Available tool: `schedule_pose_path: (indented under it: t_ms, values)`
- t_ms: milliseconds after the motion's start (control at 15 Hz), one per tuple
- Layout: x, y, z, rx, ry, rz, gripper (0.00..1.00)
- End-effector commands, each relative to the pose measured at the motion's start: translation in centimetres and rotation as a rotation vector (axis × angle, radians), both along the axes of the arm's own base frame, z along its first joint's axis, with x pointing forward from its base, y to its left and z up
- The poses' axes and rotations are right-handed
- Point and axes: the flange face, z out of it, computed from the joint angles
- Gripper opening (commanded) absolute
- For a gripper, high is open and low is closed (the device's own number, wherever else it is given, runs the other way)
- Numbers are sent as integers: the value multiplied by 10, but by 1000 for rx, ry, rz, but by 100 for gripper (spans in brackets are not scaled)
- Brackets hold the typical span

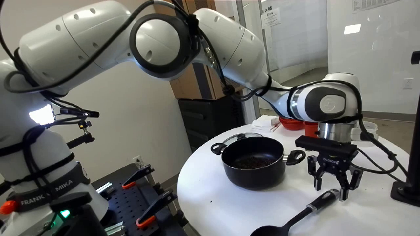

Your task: Remove the black ladle from the black pot and put it on the table, put the lid on the black pot

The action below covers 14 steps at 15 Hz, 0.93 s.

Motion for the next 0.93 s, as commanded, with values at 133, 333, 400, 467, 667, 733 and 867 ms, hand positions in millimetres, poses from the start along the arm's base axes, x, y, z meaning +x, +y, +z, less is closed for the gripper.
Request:
schedule_pose_path:
  t_ms: [133, 333, 400, 467, 667, 733, 867]
  values:
    - [19, 0, 19, -4, -17, 1, 100]
    - [41, 11, 49, -22, -80, 38, 100]
    - [51, 17, 62, -31, -109, 62, 100]
    - [60, 23, 73, -36, -133, 82, 100]
    - [90, 51, 121, -65, -225, 189, 100]
    - [100, 63, 138, -71, -257, 240, 100]
    - [118, 93, 179, -72, -334, 338, 100]
